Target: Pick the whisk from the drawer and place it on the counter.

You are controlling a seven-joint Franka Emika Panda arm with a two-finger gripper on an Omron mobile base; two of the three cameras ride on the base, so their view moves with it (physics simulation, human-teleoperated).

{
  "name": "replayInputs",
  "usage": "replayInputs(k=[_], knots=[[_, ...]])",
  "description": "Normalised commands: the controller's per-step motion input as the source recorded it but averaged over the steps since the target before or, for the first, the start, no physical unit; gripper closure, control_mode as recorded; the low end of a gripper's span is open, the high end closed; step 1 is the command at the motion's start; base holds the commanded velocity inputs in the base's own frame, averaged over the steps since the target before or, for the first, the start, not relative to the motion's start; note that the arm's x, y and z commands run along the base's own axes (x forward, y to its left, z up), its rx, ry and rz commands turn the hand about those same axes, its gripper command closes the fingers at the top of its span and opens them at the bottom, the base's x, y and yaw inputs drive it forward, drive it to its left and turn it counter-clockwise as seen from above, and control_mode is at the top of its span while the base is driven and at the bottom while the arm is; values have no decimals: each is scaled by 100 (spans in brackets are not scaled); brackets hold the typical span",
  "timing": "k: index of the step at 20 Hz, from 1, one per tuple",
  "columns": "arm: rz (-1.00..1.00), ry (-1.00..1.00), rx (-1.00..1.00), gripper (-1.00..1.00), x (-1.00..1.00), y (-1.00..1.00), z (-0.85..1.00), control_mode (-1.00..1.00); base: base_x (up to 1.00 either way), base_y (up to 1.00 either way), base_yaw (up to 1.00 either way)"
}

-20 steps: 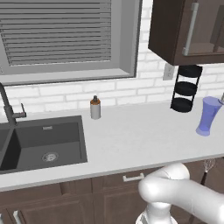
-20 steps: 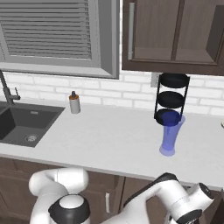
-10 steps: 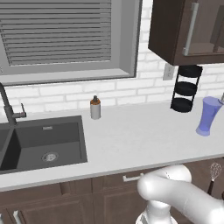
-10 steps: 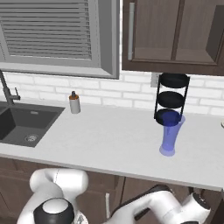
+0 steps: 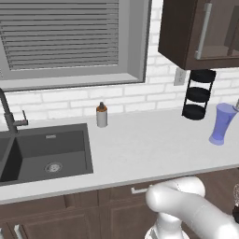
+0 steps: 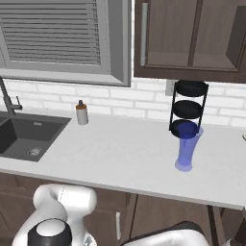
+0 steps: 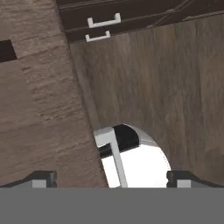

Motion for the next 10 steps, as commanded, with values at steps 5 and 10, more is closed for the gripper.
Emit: replayInputs(k=[5,10], knots=[[11,0,1,-100,26,71,88,-100,0,0,0],[15,0,0,-100,75,100,12,-100,0,0,0]])
